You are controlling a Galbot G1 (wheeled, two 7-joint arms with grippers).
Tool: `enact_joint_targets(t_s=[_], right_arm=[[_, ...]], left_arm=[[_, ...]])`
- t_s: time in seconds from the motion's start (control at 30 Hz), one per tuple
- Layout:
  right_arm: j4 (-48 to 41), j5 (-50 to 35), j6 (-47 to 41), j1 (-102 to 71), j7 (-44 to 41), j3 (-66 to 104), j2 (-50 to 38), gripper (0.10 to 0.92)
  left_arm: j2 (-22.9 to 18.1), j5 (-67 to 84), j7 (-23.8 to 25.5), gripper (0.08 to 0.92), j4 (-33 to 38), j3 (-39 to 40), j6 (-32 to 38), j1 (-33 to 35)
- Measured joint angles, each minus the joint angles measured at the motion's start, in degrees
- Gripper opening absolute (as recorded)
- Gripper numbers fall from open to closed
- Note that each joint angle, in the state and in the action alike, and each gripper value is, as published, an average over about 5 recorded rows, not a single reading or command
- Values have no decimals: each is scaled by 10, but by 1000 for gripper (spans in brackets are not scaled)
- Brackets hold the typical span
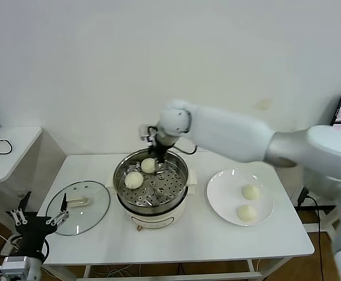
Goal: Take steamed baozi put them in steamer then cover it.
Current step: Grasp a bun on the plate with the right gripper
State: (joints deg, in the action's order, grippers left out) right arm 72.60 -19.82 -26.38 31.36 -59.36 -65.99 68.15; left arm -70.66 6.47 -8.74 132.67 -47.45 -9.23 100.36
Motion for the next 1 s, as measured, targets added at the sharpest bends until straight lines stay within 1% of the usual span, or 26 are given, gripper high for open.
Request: enact_joint_targets(t_s=[0.37, 0.6, 0.77, 1.0], right_arm=[[118, 67, 60, 9, -57, -8, -190, 823], [160, 121, 88, -37, -70, 10, -295, 823], [171, 163, 99, -87, -71, 37, -342, 823], [172, 212, 107, -175, -68, 88, -372, 823]], left_arm=[[10, 0, 1, 823, -12, 11, -1, -8], [10, -5, 2, 823, -18, 23, -1, -11], [9, -5, 4, 823, -19, 28, -1, -8], [6, -10, 6, 823, -17, 31, -1, -4]])
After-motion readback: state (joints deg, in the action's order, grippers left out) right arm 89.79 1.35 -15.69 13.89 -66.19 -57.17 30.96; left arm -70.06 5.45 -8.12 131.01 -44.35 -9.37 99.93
